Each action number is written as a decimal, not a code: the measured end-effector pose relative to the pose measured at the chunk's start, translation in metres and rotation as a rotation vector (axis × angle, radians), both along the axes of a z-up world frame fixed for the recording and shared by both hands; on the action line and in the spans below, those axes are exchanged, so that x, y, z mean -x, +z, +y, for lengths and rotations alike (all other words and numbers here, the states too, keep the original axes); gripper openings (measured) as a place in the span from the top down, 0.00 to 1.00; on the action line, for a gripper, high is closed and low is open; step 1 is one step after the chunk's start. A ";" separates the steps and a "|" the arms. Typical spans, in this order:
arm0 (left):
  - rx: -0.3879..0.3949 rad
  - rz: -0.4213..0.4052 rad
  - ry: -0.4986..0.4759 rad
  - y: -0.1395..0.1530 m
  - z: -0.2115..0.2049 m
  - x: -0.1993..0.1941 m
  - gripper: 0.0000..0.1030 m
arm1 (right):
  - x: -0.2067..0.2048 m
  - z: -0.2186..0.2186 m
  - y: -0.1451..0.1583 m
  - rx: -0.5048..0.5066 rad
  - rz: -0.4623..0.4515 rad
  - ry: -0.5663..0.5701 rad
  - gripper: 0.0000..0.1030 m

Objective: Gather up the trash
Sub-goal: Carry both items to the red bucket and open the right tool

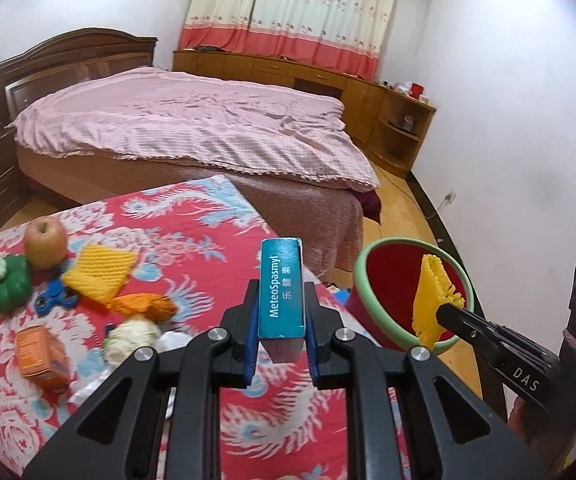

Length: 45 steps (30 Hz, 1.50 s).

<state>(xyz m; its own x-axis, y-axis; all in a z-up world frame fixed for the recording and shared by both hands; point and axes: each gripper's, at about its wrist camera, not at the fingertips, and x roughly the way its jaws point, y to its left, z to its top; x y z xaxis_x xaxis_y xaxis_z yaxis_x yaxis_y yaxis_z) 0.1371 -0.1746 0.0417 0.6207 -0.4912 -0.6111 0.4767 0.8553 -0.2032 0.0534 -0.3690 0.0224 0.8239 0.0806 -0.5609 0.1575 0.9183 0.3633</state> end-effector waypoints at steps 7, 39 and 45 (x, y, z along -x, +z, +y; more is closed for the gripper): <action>-0.019 0.010 -0.061 -0.006 -0.041 -0.003 0.82 | 0.012 -0.033 -0.012 -0.027 0.014 -0.072 0.89; -0.093 0.088 -0.264 -0.056 -0.170 -0.027 0.82 | 0.015 -0.131 -0.066 -0.087 0.131 -0.285 0.84; -0.098 0.095 -0.270 -0.060 -0.179 -0.027 0.82 | 0.018 -0.136 -0.067 -0.093 0.124 -0.305 0.76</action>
